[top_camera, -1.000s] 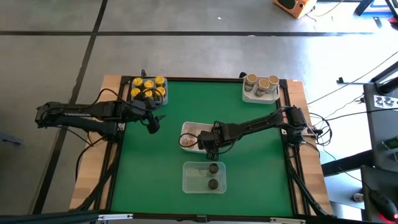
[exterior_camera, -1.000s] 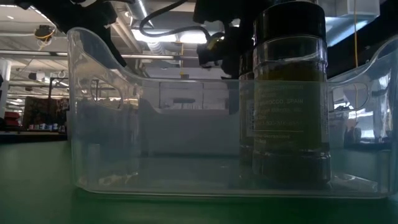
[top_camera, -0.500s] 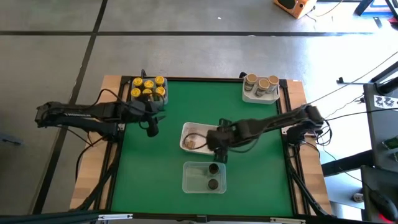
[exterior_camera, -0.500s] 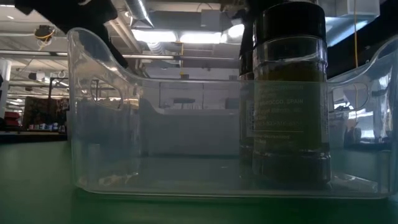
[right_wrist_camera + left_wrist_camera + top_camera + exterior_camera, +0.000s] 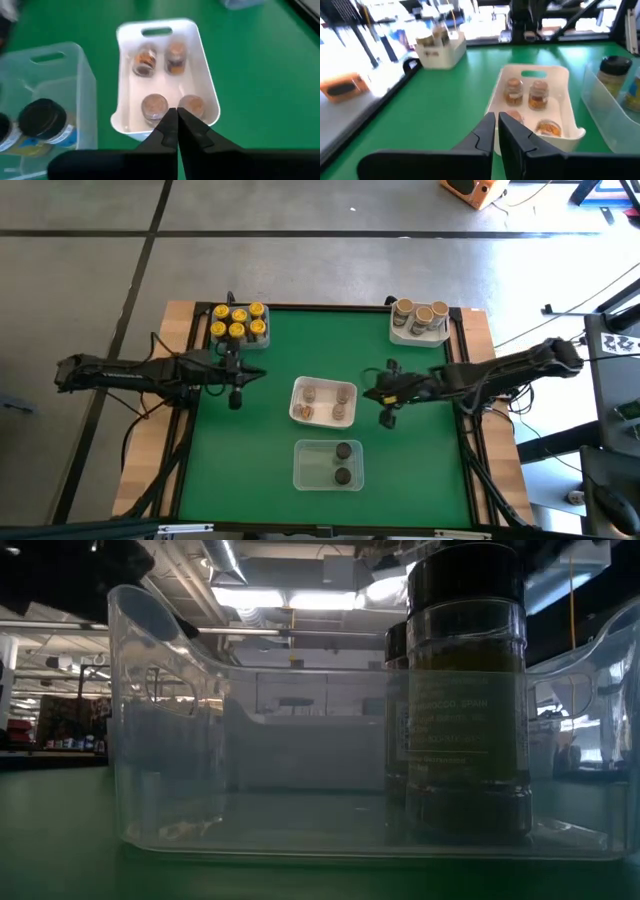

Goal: Sort spices by type
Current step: Return to Home Position

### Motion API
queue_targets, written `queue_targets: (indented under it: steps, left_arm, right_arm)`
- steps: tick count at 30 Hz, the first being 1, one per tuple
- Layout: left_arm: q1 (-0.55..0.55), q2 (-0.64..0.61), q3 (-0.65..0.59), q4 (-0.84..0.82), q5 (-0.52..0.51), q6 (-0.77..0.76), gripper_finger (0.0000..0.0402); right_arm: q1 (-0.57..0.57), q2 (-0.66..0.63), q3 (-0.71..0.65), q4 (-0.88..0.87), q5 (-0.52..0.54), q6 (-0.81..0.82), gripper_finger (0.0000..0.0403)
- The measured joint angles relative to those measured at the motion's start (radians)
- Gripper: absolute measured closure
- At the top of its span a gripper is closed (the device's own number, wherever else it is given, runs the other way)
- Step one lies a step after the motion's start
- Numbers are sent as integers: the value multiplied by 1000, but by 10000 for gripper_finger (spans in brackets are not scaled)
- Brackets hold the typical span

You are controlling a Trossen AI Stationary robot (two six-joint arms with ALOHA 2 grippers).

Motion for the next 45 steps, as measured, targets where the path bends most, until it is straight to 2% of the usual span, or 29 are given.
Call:
queue_targets:
  steps: [4, 7, 11, 15, 18, 28, 34, 40, 45]
  left_arm:
    - [8, -80, -80, 56, -8, 12, 392]
    - [18, -117, -106, 16, -35, 26, 398]
    - [21, -124, -108, -84, -40, -10, 399]
    - [19, -115, -108, -81, -29, -71, 395]
    - [19, -121, -108, -63, 14, -73, 392]
    - [19, -162, -110, -14, 82, 7, 391]
    - [21, -270, -223, 119, 103, -44, 391]
    - [19, -429, -285, 124, 103, -112, 391]
    - [19, -562, -285, 24, 100, -122, 391]
  right_arm:
    - [-65, -186, -234, 216, -71, -34, 389]
    - [-98, -318, -390, 364, -61, -51, 385]
    - [-107, -460, -572, 558, -62, -98, 384]
    - [-105, -571, -705, 692, -72, -126, 384]
    - [-105, -672, -761, 702, -95, -142, 384]
    - [-105, -987, -837, 476, -161, -194, 384]
    - [-105, -1153, -876, 441, -161, -242, 384]
    - [-105, -1210, -877, 437, -168, -248, 384]
    - [-105, -1206, -878, 435, -168, -249, 384]
